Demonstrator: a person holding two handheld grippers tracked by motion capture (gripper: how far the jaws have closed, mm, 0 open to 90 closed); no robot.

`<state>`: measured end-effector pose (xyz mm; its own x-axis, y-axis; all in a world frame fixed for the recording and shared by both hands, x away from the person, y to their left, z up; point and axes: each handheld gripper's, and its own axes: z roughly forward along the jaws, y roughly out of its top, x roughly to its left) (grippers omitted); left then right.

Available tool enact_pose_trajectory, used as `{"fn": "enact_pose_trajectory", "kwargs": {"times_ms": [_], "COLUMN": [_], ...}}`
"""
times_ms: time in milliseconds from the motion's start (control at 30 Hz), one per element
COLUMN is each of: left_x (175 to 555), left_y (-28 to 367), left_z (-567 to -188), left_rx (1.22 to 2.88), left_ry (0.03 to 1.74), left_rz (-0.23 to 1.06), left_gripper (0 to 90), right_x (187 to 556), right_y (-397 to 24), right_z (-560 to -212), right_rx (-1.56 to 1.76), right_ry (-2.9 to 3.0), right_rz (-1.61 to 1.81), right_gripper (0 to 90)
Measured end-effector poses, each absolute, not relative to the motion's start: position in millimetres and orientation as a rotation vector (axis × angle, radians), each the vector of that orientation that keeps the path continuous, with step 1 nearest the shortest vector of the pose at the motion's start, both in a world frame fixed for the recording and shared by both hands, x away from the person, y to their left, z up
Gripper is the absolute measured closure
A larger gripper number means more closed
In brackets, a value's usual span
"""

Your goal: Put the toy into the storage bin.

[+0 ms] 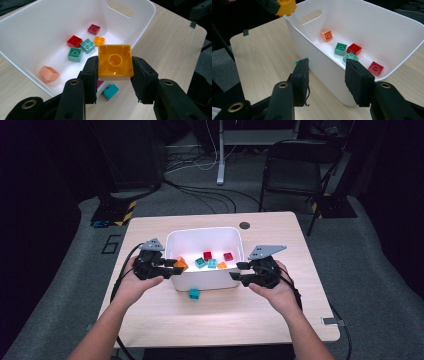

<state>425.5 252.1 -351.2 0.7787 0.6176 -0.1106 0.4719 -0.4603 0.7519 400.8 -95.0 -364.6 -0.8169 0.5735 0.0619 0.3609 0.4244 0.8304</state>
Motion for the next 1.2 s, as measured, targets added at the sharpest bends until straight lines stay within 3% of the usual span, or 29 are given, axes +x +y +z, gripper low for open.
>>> {"fn": "enact_pose_trajectory", "kwargs": {"times_ms": [867,1200], "left_x": [519,539], "left_y": [199,186], "left_z": [-349,-360], "left_rx": [2.135,2.164], "left_ry": [0.902,0.964], "left_rz": [0.241,0.253], "left_gripper": [58.7,58.4], "right_x": [402,402], "right_y": [-98,-99], "right_z": [-365,-365], "right_rx": [0.829,0.832], "right_ry": [2.428,2.424], "right_rz": [1.352,1.360], "right_gripper": [53.5,53.5]}}
